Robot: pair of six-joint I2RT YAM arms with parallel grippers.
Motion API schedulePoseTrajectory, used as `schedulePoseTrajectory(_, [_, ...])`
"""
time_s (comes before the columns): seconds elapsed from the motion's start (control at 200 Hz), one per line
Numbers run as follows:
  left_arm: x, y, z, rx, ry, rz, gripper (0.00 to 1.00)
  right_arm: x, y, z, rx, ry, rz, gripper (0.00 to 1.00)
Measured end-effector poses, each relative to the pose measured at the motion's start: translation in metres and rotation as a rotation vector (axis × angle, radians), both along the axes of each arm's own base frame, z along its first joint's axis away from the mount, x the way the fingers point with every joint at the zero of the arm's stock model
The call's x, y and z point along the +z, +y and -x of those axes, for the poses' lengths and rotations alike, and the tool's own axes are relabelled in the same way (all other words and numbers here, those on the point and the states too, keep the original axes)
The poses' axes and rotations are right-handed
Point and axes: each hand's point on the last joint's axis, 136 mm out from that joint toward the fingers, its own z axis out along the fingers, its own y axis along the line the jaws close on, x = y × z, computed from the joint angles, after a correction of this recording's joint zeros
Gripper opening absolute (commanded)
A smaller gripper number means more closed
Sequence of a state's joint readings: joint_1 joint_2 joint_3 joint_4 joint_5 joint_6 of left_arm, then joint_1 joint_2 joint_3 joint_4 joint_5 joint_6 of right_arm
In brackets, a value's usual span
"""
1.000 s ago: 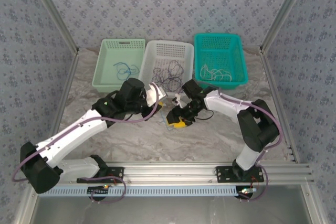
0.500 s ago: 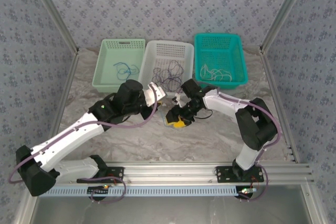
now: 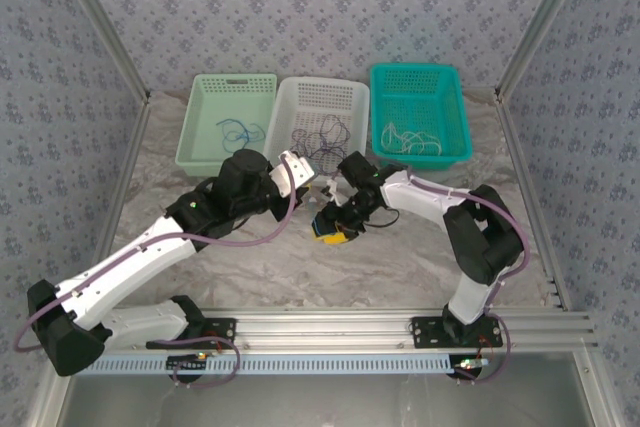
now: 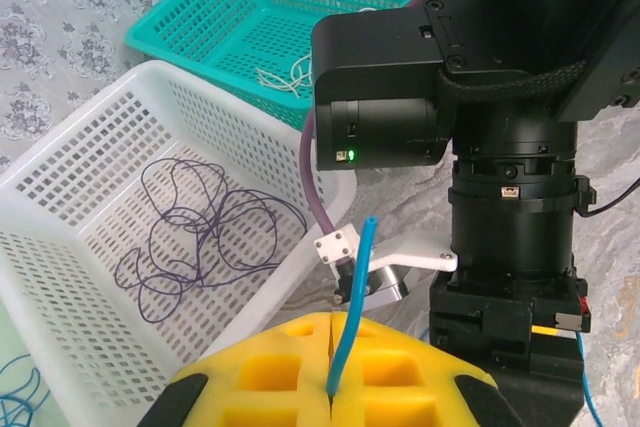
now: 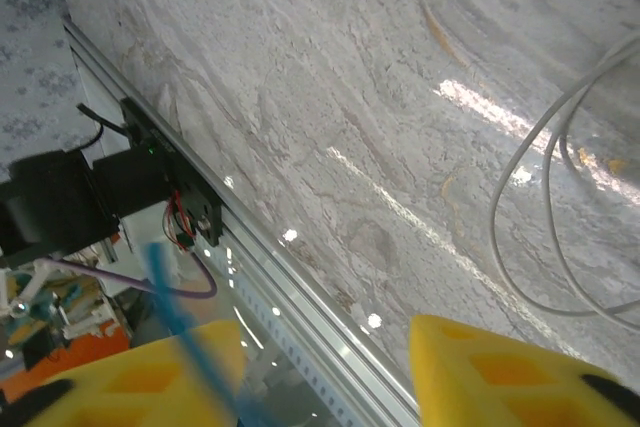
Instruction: Untangle the cables
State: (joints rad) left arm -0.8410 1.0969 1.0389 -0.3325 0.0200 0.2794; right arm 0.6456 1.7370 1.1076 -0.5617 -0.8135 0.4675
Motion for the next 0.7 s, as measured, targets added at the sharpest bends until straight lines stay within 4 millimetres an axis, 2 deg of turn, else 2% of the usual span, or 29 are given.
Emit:
schedulePoseTrajectory(0.05, [0.001,0.002,-0.001,0.009,-0.006,0.0,0.0,-0.001,-0.001,-0.003,-0.018,0.001,0.006,0.25])
schedulePoseTrajectory(0.2, [0.01,0.013,0.001,0.041,-0.047,0.023,0.0,-0.011,-0.016,-0.016,-0.109,0.002,0.03,0.11])
schedulePoseTrajectory(0.35, [0.02,0.032,0.004,0.1,-0.107,0.053,0.01,-0.014,-0.034,-0.033,-0.242,0.009,0.036,0.08])
schedulePoseTrajectory(0.5, [0.032,0.047,0.011,0.126,-0.168,0.112,0.02,0.0,-0.034,-0.046,-0.314,-0.01,-0.006,0.08])
schedulePoseTrajectory(0.545, [0.036,0.049,0.012,0.128,-0.181,0.128,0.02,0.003,-0.033,-0.048,-0.321,-0.017,-0.017,0.15])
schedulePoseTrajectory(0.615, [0.041,0.048,0.011,0.132,-0.194,0.143,0.01,0.007,-0.032,-0.049,-0.331,-0.021,-0.023,0.52])
schedulePoseTrajectory(0.645, [0.041,0.047,0.01,0.132,-0.197,0.146,0.02,0.009,-0.031,-0.049,-0.334,-0.028,-0.024,0.63])
schedulePoseTrajectory(0.7, [0.04,0.046,0.008,0.132,-0.195,0.143,0.02,0.012,-0.032,-0.051,-0.342,-0.043,-0.024,0.76])
